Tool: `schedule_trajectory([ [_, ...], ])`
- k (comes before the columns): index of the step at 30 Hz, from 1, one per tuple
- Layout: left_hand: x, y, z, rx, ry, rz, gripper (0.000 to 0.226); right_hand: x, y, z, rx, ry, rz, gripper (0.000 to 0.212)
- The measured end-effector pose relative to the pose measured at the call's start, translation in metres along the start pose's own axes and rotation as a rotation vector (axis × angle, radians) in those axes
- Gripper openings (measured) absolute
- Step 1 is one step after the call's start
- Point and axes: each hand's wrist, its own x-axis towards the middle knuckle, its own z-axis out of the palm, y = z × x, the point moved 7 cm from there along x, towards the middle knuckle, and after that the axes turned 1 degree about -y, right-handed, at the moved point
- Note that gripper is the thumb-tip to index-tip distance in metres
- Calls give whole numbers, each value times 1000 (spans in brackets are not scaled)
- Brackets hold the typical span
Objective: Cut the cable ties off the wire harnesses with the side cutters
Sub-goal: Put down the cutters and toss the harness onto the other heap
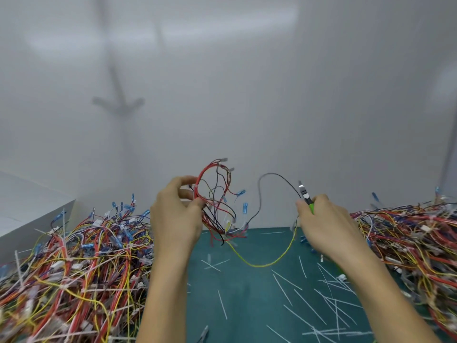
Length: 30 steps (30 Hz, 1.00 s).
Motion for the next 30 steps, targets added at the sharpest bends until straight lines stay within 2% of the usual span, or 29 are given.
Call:
schedule_trajectory([
  [7, 1, 3, -13, -116, 126, 14, 31, 5, 21, 35, -116, -234, 89, 30],
  [10, 3, 1, -13, -165, 105, 12, 33, 5, 30, 60, -245, -347, 111, 36],
  [13, 4, 4, -16, -197, 97, 35, 34, -1, 42, 76, -331, -391, 187, 48],
  [18, 4, 9, -21, -291, 116, 46, 36, -17, 56, 111, -516, -494, 211, 53],
  [24, 2, 11, -20, -411, 109, 14, 37, -21, 53, 133, -651, -450, 23, 44],
  [30, -1, 17, -14, -508, 96, 28, 35, -24, 50, 137, -647, -437, -11, 45],
])
